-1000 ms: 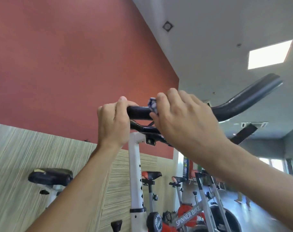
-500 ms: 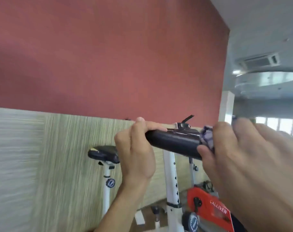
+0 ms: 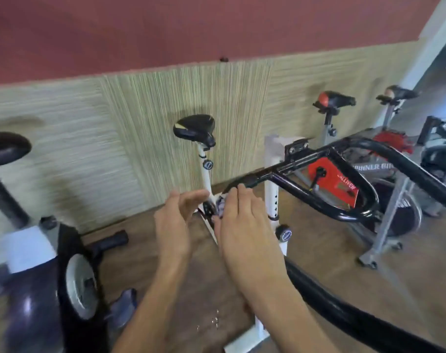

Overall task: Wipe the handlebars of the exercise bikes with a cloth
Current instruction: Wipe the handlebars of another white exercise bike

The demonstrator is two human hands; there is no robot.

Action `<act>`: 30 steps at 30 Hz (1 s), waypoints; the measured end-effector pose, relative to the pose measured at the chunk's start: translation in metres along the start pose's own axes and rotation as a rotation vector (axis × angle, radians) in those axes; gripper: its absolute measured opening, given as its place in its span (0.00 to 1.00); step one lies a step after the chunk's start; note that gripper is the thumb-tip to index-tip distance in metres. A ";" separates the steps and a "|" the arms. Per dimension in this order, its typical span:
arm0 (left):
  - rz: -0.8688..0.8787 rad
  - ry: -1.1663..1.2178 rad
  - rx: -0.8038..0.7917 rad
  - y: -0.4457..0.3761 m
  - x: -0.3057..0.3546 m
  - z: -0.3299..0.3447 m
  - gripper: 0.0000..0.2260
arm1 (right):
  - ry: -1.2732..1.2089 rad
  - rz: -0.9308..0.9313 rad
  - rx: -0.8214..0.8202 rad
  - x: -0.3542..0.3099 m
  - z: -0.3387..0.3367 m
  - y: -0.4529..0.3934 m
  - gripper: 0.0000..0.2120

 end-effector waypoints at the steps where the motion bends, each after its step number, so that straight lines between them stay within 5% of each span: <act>1: -0.039 -0.030 0.008 0.001 -0.001 0.000 0.26 | -0.026 0.001 0.003 -0.003 0.000 -0.009 0.28; 5: -0.172 -0.100 0.048 0.006 -0.001 0.003 0.23 | -0.084 -0.073 0.016 -0.017 0.004 -0.031 0.25; 10: -0.242 -0.184 0.014 -0.005 -0.008 0.017 0.25 | -0.113 -0.161 -0.002 -0.014 0.017 -0.064 0.09; 13: -0.285 -0.251 -0.074 -0.007 -0.009 0.038 0.22 | -0.206 -0.268 -0.103 -0.004 0.019 -0.086 0.16; 16: -0.323 -0.388 -0.176 -0.003 -0.006 0.064 0.22 | -0.319 -0.313 -0.267 0.031 0.022 -0.100 0.11; 20: -0.164 -0.769 -0.301 0.000 0.002 0.092 0.23 | -0.335 -0.344 -0.239 0.088 0.008 -0.113 0.12; 23: 0.035 -1.039 -0.381 -0.008 0.016 0.113 0.22 | -0.193 -0.378 -0.060 0.093 0.007 -0.113 0.17; 30: -0.018 -1.216 -0.451 -0.026 0.008 0.132 0.26 | -0.138 -0.410 -0.122 0.094 0.026 -0.104 0.22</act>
Point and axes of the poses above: each hand's wrist, its own y-axis away from the middle knuckle, its own z-axis out of the palm, x = y × z, the point moved 10 cm from there along -y, towards the middle knuckle, and after that the axes turned 5 degrees about -y, right-handed, at the moved point
